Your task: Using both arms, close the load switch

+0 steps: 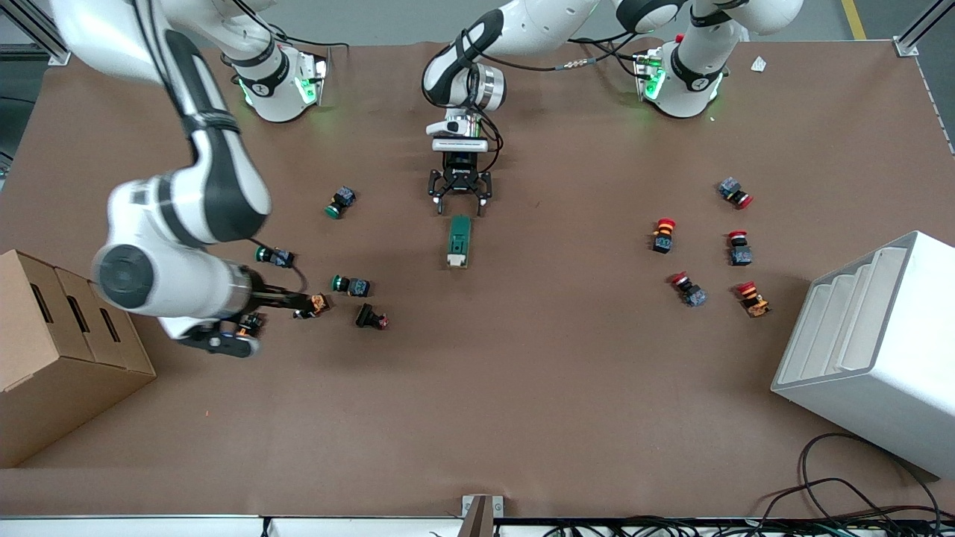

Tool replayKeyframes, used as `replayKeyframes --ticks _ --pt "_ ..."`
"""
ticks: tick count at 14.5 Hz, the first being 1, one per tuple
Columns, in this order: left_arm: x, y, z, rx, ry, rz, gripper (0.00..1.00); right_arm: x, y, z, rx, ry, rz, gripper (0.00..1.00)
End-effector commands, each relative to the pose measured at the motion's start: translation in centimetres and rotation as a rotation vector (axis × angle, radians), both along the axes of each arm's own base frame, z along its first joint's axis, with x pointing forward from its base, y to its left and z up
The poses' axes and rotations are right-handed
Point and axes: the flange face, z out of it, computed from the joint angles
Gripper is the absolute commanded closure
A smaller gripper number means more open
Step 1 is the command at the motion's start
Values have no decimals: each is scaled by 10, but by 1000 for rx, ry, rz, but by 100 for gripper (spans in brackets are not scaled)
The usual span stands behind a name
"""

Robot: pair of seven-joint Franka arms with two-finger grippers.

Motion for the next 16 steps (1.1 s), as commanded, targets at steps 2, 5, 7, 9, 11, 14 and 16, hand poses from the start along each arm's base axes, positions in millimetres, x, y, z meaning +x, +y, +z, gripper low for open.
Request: replayKeyframes --ticks 2,5,7,9,11,14,16 --pt "2 -5 35 40 29 74 1 -22 -51 44 -39 13 48 0" --pt "1 -18 93 74 94 133 1 -31 -89 76 -16 14 82 0" --pt "10 -28 136 19 148 174 1 -37 -130 88 11 22 98 0" --pt "30 -33 184 2 225 225 0 -36 -146 98 25 25 84 0" --pt "58 -37 242 -4 346 302 0 -31 -143 113 19 6 93 0" --pt "123 -10 328 30 500 346 0 -31 -146 122 23 2 83 0" --pt "176 21 386 20 578 357 0 -31 -142 123 26 3 89 0"
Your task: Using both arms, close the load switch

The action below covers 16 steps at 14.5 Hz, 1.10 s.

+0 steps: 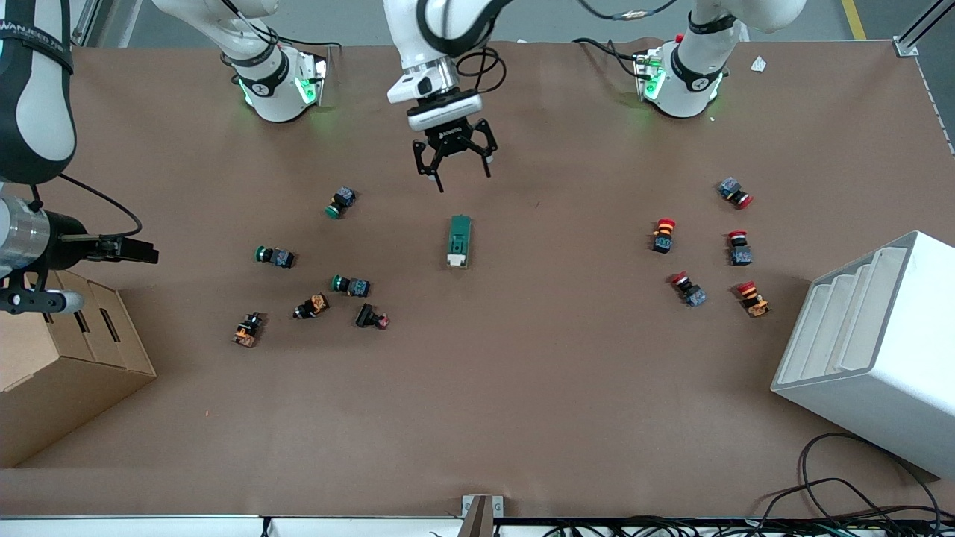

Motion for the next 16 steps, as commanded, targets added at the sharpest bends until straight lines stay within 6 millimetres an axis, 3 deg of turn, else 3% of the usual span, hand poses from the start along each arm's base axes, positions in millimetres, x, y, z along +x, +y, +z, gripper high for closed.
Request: replayKeyframes --ticks 1,3,6,9,12,16 --pt "63 44 74 -38 120 2 0 -1 10 6 5 4 12 0" --pt "112 95 114 -27 211 23 0 -3 15 8 3 18 19 0" --pt "173 167 157 -81 316 80 0 -9 15 12 72 31 -11 0" --pt "216 237 178 -78 418 55 0 -17 16 28 60 28 -60 0" --pt "241 297 200 -119 462 10 0 -29 15 44 56 5 -59 0" --pt "255 377 226 -200 521 -69 0 -59 14 70 28 -43 -55 0"
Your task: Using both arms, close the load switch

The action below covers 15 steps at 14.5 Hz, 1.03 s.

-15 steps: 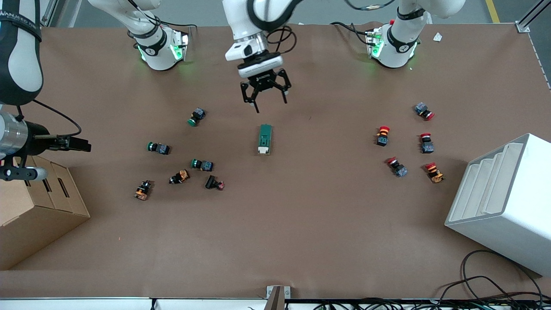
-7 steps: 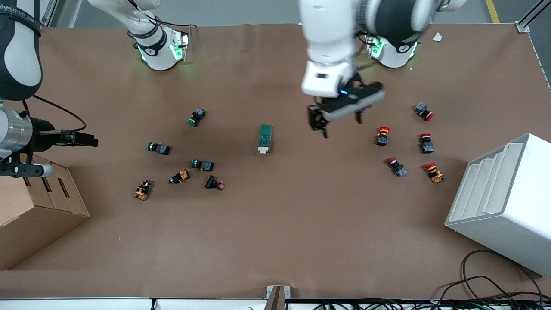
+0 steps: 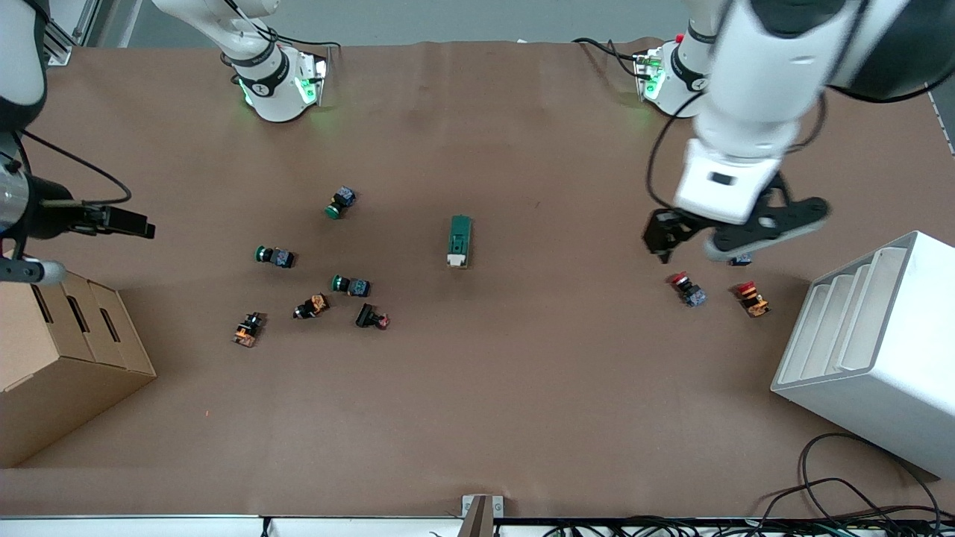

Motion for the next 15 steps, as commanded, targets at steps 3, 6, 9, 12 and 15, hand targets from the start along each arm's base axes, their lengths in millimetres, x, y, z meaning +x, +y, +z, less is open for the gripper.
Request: replayKeyframes --ticks 3,6,9,12,15 --pt "-11 84 33 -75 84 -108 0 -60 2 25 -14 -46 -16 0" --pt "-27 128 44 -67 110 -198 0 -91 1 24 -13 -72 -21 0" --pt "-44 162 44 -103 157 -283 0 -99 2 27 -12 -91 -21 0" --pt "-60 166 39 -91 181 -347 0 -95 3 32 -10 -109 -20 0" --pt "-76 168 45 -80 175 -386 0 -97 4 51 -9 -123 -40 0"
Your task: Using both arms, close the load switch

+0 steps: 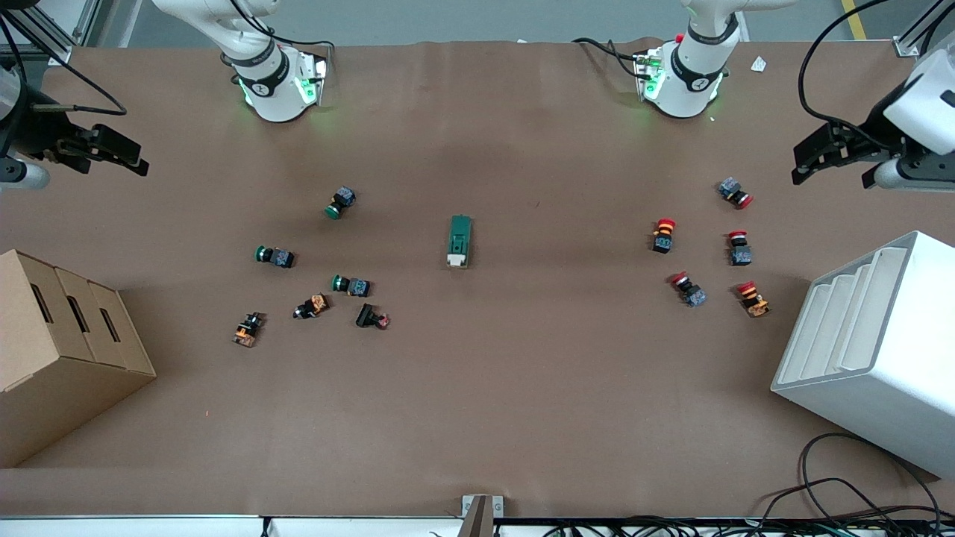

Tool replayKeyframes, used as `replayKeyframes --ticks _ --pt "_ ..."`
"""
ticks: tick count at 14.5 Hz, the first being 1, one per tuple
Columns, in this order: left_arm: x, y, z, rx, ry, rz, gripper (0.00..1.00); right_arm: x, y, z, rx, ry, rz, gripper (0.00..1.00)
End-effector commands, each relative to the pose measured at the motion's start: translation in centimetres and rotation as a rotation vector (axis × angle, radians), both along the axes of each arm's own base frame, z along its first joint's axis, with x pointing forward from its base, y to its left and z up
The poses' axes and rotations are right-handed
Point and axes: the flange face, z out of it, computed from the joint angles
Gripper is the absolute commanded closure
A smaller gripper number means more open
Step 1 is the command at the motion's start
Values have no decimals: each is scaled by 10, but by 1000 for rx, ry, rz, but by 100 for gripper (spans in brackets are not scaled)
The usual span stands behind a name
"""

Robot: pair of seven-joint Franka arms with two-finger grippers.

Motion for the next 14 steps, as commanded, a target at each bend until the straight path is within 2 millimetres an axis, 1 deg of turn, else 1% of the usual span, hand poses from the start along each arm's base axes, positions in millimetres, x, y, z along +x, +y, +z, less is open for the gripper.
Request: replayKeyframes --ticks 1,2,3,7,9,14 --pt "-24 2 9 -5 -15 -29 0 -8 3 21 -4 -13 -57 0" --pt "-25 3 10 -5 -17 -28 0 -6 3 31 -4 -20 -66 0" --pt "-24 3 9 -5 -15 -26 0 0 4 35 -1 -31 -61 0" --pt "-19 -5 6 -1 -14 -20 0 18 5 44 -12 -23 -36 0" --pt "-13 -7 5 -2 -12 -20 0 19 4 43 -23 -21 13 0" --pt "-9 -7 2 -5 -7 3 0 17 2 41 -33 -9 16 0"
